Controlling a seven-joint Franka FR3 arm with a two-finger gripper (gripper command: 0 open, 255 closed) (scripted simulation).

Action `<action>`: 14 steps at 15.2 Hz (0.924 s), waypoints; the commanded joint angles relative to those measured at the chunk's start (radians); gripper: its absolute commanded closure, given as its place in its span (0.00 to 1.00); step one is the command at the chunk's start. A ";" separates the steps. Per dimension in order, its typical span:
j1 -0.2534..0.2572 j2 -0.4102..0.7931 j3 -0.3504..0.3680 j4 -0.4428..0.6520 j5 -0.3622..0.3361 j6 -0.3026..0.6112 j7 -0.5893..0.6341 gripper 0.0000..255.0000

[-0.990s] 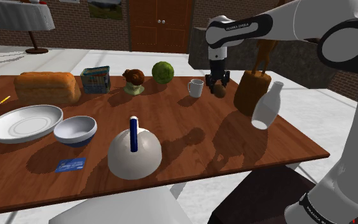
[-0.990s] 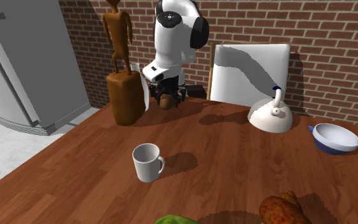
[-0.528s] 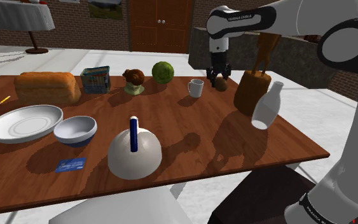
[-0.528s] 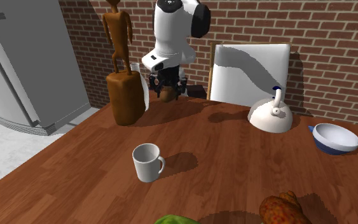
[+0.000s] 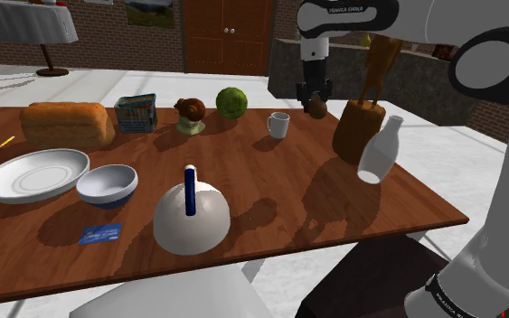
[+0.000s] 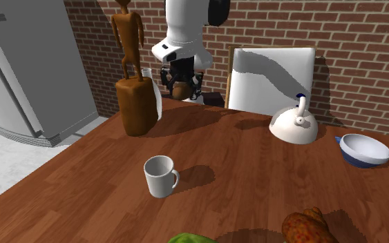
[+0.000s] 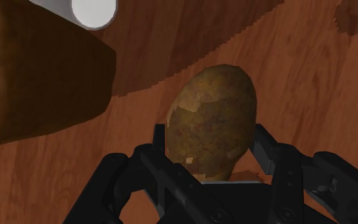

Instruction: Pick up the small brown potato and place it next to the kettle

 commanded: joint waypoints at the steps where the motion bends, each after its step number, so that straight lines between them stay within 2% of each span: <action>1: 0.000 0.003 0.000 0.031 0.000 -0.028 -0.001 1.00; 8: -0.002 0.033 -0.001 0.167 0.000 -0.134 -0.009 1.00; 14: 0.079 -0.119 0.042 -0.051 0.015 -0.074 0.118 1.00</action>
